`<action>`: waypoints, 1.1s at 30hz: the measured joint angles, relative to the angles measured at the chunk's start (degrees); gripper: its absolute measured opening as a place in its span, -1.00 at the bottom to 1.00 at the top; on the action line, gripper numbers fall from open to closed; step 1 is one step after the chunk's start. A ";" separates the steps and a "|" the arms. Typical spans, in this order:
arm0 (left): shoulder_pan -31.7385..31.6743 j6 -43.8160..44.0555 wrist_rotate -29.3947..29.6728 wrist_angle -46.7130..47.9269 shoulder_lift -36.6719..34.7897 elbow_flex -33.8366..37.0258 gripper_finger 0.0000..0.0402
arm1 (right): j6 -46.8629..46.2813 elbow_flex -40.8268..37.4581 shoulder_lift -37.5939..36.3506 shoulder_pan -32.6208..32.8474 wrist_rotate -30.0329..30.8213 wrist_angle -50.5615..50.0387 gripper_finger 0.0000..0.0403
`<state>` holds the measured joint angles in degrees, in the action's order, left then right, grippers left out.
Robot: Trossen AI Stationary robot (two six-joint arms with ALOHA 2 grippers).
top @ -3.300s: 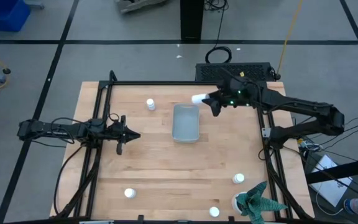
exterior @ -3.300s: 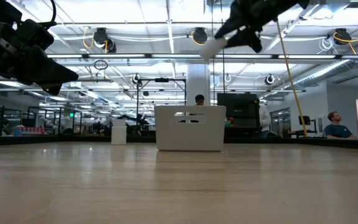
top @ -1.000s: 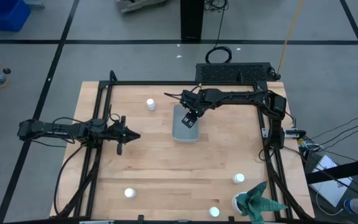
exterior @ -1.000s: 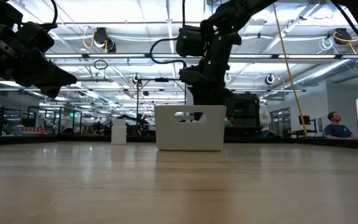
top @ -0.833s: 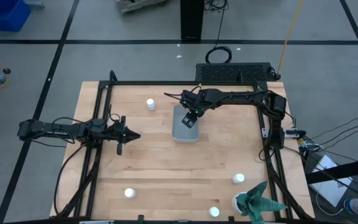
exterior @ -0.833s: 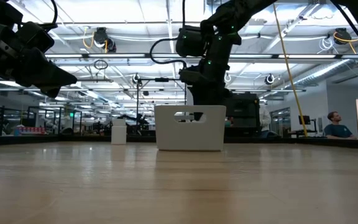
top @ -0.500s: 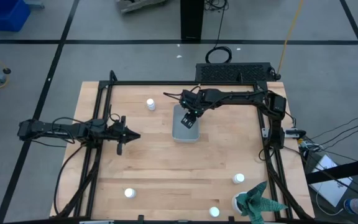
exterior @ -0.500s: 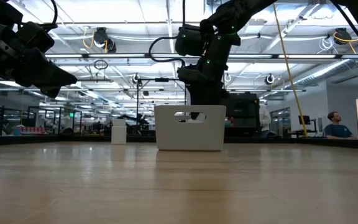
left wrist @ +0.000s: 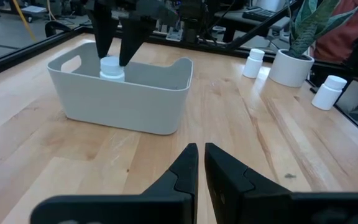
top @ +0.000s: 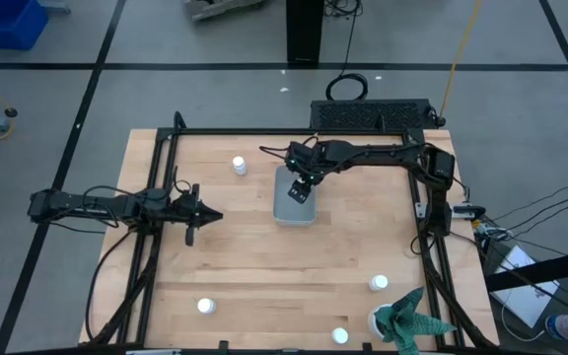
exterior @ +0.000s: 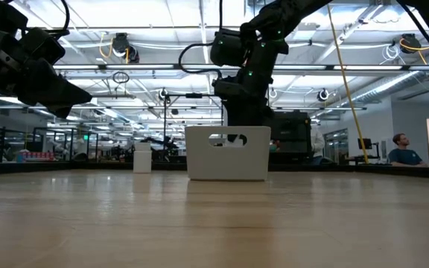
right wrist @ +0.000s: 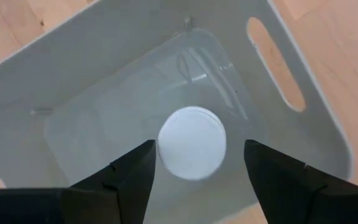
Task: Pick and place pill bottles into a basket
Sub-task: Put the white pill bottle into the gray bin
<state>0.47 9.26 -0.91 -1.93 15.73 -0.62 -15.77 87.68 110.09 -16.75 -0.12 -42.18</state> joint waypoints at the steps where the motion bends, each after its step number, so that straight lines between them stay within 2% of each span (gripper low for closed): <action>1: 0.01 0.00 0.00 0.06 0.02 0.00 -0.85 | 0.02 0.00 -0.47 0.00 -0.02 -0.02 0.17; 10: 0.02 0.00 0.05 0.30 0.02 0.00 -0.85 | 0.21 0.02 -5.12 0.18 -0.05 -3.73 0.02; 14: 0.01 0.00 0.05 -0.08 0.01 0.00 -0.85 | 0.39 0.02 -7.61 1.35 0.04 -7.07 -0.12; 18: 0.00 0.42 1.33 -2.12 0.02 0.00 -0.85 | 0.37 0.02 -9.44 3.44 0.04 -8.39 -0.42; 22: 0.01 3.76 2.54 -5.69 0.01 0.00 -0.85 | -0.92 -0.30 -10.38 6.99 1.02 -8.70 -0.89; 27: 0.02 4.46 3.17 -9.13 0.02 0.00 -0.85 | -0.27 -7.09 -13.70 11.92 3.27 -0.81 -0.97; 30: 0.00 4.59 4.65 -9.78 0.02 0.00 -0.85 | 1.69 -16.23 -18.77 13.92 3.41 9.74 -0.99; 33: -0.01 4.57 6.04 -9.89 0.00 0.00 -0.85 | 8.16 -28.57 -25.73 15.78 4.53 24.84 -1.00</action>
<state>0.46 13.82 5.14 -11.82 15.73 -0.62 -7.61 59.11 84.36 -0.97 4.41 -17.34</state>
